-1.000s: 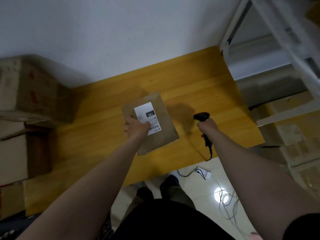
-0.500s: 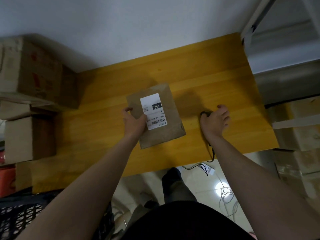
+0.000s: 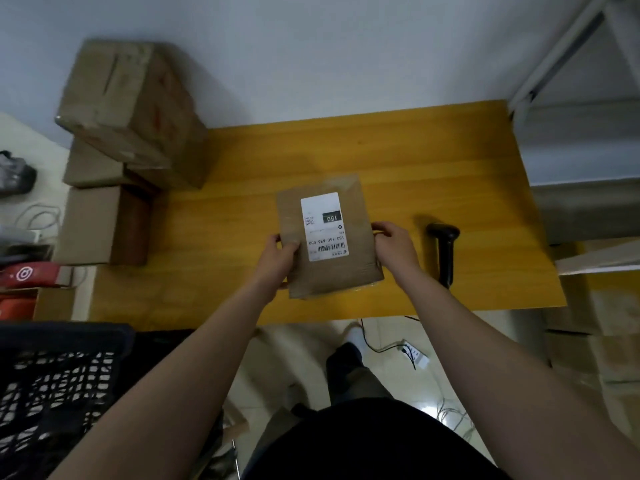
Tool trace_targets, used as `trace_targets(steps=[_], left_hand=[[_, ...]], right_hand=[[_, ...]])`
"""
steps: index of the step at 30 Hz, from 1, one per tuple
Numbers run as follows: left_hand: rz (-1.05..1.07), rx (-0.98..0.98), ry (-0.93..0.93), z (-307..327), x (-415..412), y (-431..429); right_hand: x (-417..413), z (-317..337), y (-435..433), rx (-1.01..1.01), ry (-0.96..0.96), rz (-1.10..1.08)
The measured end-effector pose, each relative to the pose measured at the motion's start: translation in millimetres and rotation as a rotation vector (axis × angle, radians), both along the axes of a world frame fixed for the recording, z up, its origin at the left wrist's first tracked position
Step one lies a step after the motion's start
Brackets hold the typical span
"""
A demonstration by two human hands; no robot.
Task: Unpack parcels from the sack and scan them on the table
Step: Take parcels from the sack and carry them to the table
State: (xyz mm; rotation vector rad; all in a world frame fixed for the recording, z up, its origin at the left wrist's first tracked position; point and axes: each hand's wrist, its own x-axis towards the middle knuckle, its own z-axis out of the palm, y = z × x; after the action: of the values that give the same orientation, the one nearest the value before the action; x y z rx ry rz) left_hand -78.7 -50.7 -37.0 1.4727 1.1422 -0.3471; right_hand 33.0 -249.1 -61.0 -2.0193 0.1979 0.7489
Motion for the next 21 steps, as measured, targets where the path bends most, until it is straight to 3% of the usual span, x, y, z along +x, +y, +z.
trace_targets(steps=[6, 12, 21], left_hand=[[0.151, 0.059, -0.236, 63.3, -91.5, 13.9], [0.064, 0.17, -0.407, 139.8, -194.6, 20.4], [0.084, 0.22, -0.539, 193.7, -363.9, -5.4]], right_hand=[[-90.3, 77.3, 21.6, 0.156, -0.145, -0.1], [-210.8, 145.9, 18.9, 0.275, -0.248, -0.256], [-381.8, 208.4, -9.3, 0.341, -0.353, -0.228]])
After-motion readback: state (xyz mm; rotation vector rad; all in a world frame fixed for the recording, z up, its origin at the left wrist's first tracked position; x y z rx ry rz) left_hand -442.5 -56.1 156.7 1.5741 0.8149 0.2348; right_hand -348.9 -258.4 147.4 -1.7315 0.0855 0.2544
